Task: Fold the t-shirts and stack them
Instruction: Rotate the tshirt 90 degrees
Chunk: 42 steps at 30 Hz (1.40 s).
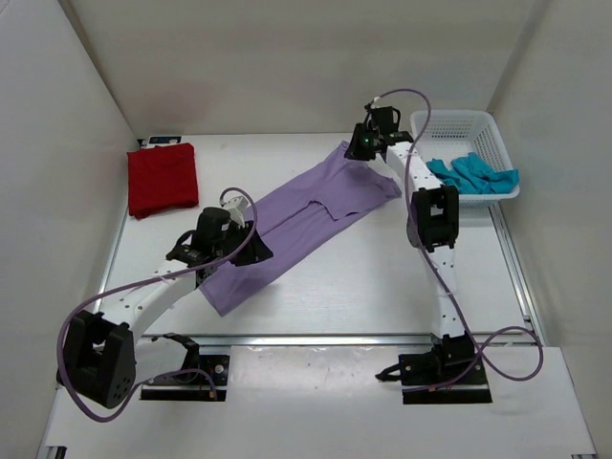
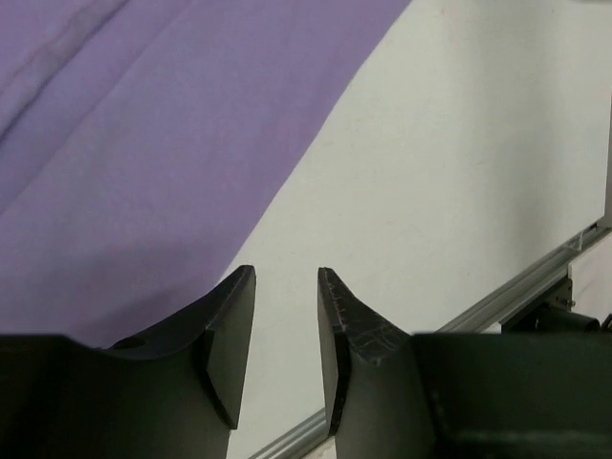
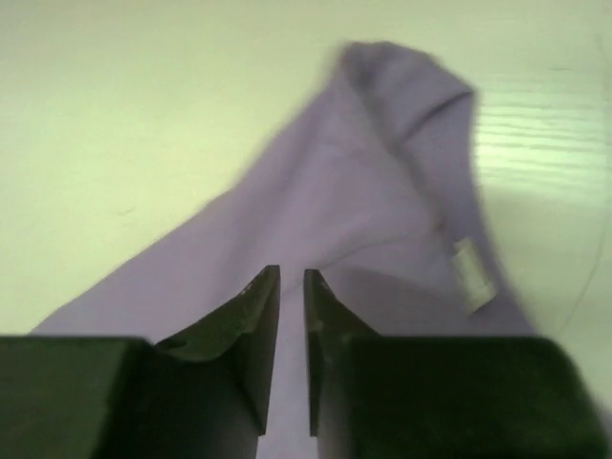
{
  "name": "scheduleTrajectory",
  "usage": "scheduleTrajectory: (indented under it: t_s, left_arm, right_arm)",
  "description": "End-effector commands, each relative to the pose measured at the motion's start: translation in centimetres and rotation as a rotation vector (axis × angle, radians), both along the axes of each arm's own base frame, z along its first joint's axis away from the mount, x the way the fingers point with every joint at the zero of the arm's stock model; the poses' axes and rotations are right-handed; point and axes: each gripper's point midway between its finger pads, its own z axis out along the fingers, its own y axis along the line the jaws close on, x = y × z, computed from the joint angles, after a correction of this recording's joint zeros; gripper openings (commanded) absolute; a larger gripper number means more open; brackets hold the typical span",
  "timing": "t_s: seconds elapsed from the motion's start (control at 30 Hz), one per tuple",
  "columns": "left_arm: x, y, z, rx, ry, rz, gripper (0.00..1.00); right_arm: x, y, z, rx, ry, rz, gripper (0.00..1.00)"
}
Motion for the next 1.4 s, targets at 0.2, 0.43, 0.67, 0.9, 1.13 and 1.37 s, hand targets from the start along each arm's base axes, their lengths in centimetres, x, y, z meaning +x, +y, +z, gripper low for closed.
scheduleTrajectory:
  t_s: [0.2, 0.43, 0.67, 0.9, 1.13, 1.37]
  left_arm:
    - [-1.3, -1.5, 1.2, -0.016, 0.006, -0.135, 0.40]
    - [0.8, 0.3, 2.5, -0.022, -0.019, -0.038, 0.35]
    - [1.3, 0.7, 3.0, -0.019, -0.030, -0.014, 0.35]
    - [1.5, 0.9, 3.0, -0.010, -0.042, -0.011, 0.35]
    - [1.1, 0.5, 1.7, 0.025, -0.015, -0.026, 0.37]
    - [-1.8, 0.1, -2.5, 0.075, 0.090, -0.063, 0.49]
  right_arm:
    - [-23.2, 4.4, 15.4, 0.110, -0.244, 0.165, 0.38]
    - [-33.0, 12.4, 5.7, 0.238, -0.081, 0.257, 0.38]
    - [-33.7, 15.4, -0.5, 0.171, 0.021, 0.180, 0.39]
    - [-31.7, 15.8, -4.9, 0.147, 0.145, 0.120, 0.38]
    - [-33.6, 8.4, -3.8, 0.128, 0.168, 0.114, 0.00]
    - [-35.9, -1.6, -1.8, 0.058, 0.207, 0.052, 0.39]
